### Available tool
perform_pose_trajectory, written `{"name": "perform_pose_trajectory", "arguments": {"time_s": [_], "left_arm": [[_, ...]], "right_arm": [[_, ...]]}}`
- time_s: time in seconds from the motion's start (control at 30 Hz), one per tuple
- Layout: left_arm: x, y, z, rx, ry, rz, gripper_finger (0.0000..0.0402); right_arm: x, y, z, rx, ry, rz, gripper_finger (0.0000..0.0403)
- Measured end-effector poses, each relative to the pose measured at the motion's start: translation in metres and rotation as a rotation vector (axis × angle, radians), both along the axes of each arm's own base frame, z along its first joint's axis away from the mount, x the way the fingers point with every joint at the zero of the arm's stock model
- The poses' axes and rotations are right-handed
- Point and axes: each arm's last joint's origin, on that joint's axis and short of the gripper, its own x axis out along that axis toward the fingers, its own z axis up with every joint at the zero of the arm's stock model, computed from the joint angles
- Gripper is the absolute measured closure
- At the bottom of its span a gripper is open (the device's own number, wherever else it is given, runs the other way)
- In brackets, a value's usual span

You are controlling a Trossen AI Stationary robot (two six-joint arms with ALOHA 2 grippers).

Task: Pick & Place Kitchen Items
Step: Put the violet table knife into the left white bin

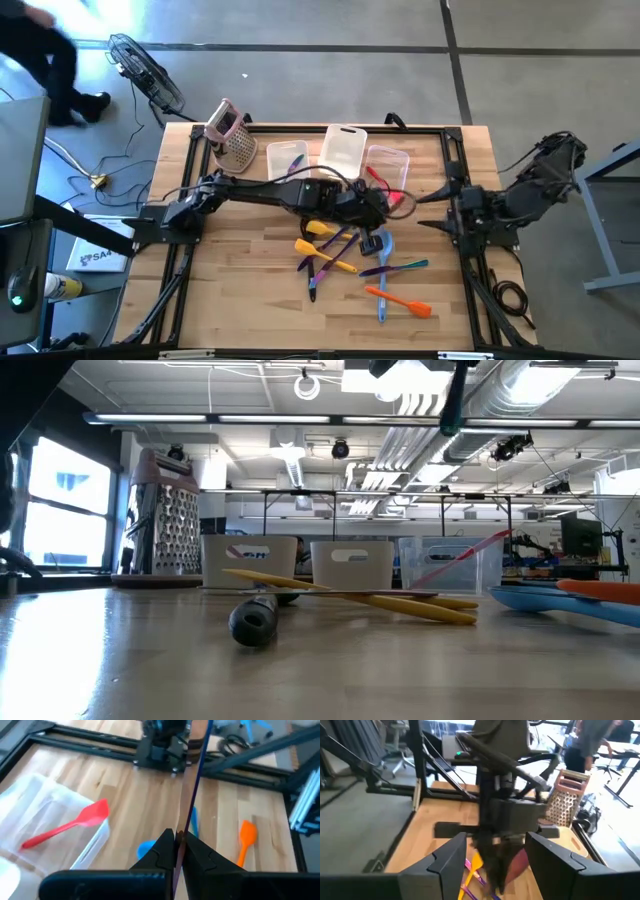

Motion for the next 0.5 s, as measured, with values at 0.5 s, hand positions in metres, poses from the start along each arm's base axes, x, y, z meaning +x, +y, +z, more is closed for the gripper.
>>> {"name": "perform_pose_trajectory", "arguments": {"time_s": [0.5], "left_arm": [[-0.080, 0.064, 0.032, -0.228, 0.351, 0.288, 0.0394]], "right_arm": [[-0.033, -0.020, 0.002, 0.228, 0.035, 0.056, 0.0205]]}}
